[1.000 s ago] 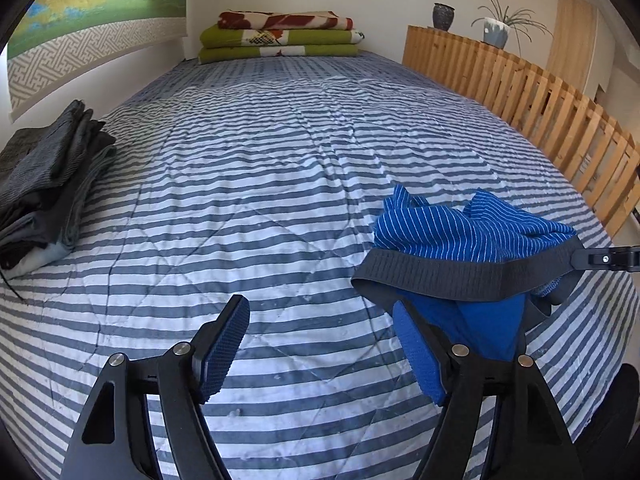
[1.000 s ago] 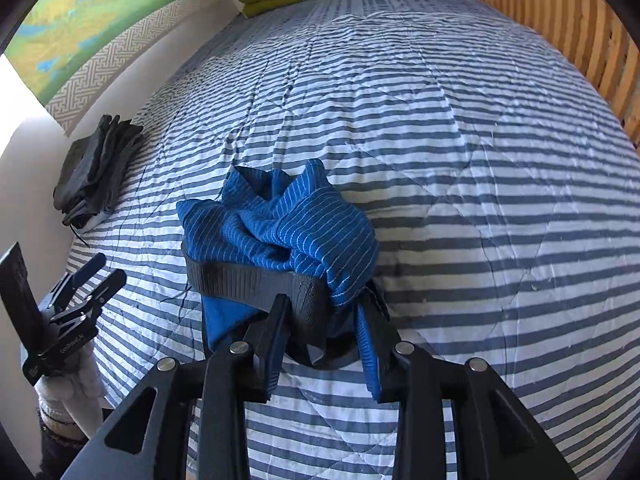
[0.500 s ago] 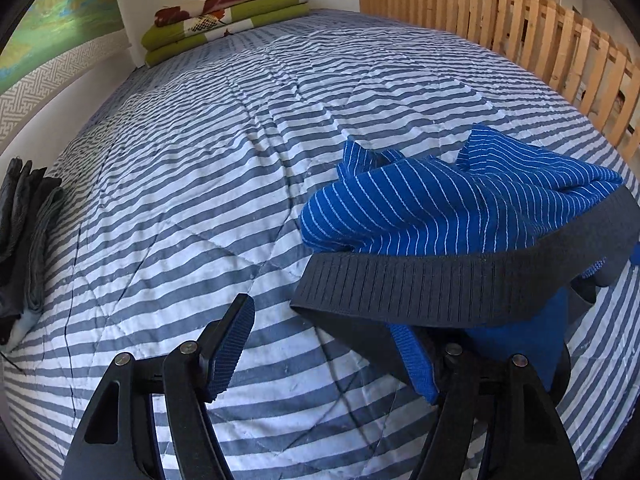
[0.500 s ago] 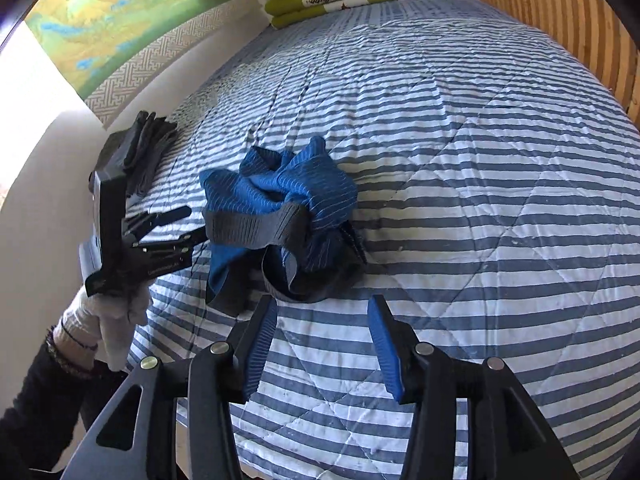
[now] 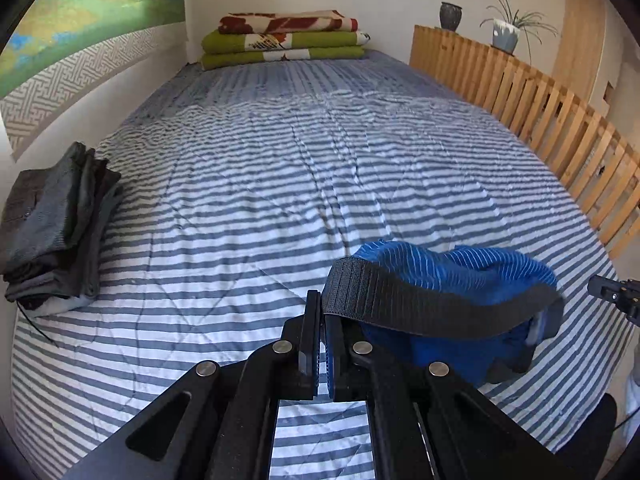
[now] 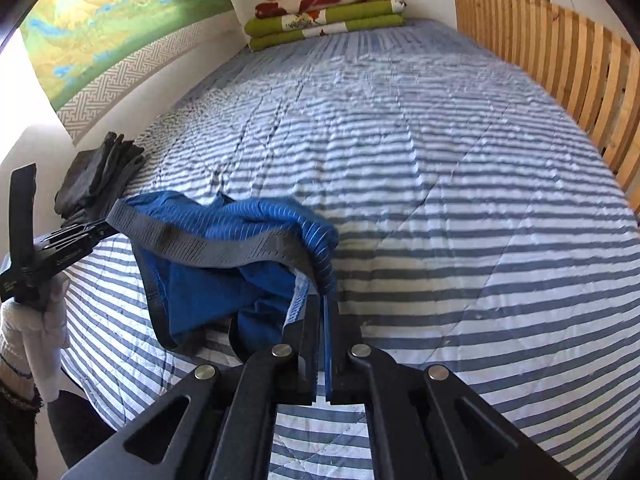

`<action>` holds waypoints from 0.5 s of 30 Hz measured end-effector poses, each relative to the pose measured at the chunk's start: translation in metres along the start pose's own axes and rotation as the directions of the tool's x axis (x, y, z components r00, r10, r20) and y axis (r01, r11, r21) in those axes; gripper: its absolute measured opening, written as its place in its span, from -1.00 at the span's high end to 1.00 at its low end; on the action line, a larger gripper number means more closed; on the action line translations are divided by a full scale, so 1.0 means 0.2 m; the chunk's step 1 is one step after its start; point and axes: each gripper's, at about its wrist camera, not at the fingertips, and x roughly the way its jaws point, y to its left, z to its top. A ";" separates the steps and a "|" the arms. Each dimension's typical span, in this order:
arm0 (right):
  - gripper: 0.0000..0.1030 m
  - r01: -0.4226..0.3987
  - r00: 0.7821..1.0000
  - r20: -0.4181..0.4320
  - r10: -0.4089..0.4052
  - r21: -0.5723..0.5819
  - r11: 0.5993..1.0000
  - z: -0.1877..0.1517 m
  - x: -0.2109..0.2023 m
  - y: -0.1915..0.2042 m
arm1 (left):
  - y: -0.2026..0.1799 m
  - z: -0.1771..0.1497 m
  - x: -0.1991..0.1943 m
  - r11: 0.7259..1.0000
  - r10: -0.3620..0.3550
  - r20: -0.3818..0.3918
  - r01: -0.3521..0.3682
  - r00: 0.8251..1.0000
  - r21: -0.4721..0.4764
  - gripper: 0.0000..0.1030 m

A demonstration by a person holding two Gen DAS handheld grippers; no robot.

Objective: Fold small clothes
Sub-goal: 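Lift the shorts with the right tool while the left tool grasps the waistband, then stretch the waistband between both tools and lay the shorts flat on the quilt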

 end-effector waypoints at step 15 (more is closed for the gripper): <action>0.85 -0.031 0.999 -0.020 0.028 -0.129 0.991 -0.14 -0.10 0.27 | 0.67 -0.31 -0.26 0.957 0.263 -0.115 -0.274 0.958 -0.095 0.93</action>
